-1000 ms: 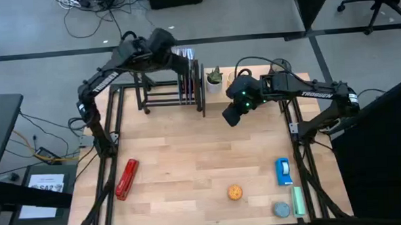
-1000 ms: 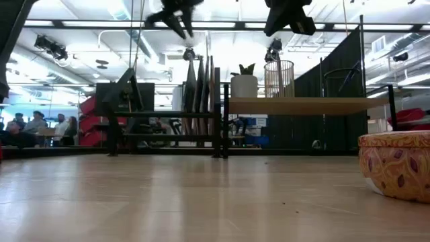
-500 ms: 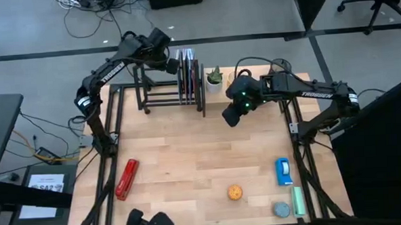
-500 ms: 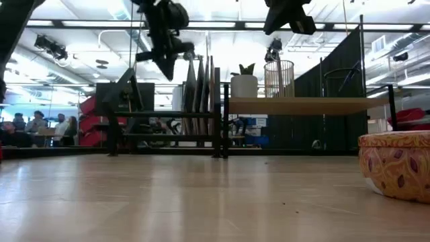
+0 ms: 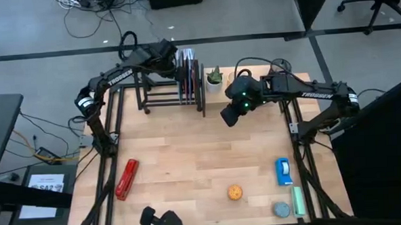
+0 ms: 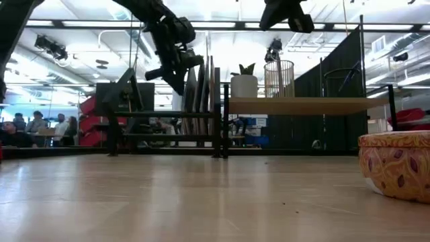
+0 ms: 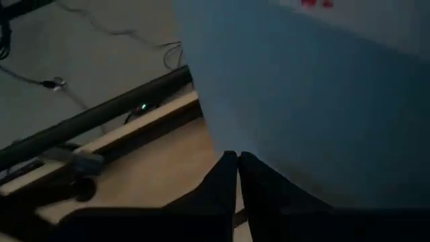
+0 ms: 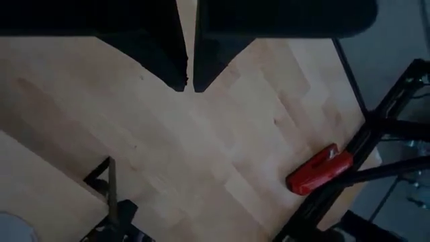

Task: Stock shelves
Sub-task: Put the blue book on the black book shelf, then put the yellow scented candle on the shelf

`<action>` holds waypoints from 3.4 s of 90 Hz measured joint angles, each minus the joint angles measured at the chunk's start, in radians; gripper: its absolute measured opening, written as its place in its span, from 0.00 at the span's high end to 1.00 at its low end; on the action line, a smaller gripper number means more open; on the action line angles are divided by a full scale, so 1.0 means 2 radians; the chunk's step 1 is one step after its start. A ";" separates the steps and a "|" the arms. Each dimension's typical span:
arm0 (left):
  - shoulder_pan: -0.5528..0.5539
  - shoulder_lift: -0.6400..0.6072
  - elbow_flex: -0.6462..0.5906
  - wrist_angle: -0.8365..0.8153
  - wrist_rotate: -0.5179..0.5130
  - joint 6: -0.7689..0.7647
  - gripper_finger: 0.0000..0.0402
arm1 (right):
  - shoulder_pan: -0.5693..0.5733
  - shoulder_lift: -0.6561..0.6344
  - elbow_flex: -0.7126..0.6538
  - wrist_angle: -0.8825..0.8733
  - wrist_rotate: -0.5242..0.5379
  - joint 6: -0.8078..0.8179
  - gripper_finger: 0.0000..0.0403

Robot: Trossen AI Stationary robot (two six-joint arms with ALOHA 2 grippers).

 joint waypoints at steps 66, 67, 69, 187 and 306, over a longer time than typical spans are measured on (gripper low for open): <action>-0.003 0.001 -0.031 0.153 0.076 0.012 1.00 | 0.000 0.000 0.000 0.000 -0.003 0.008 1.00; -0.003 0.001 -0.031 0.154 0.077 0.012 1.00 | 0.000 0.000 0.000 0.000 -0.003 0.008 1.00; -0.003 0.001 -0.031 0.155 0.079 0.012 1.00 | 0.000 0.000 0.000 0.000 -0.003 0.008 1.00; -0.012 -0.064 -0.003 0.079 0.066 0.056 1.00 | 0.000 0.000 0.000 0.001 -0.002 0.000 1.00; -0.462 -0.064 -0.108 -0.088 -0.041 -0.220 1.00 | 0.184 -0.071 0.001 0.025 -0.279 -0.374 0.93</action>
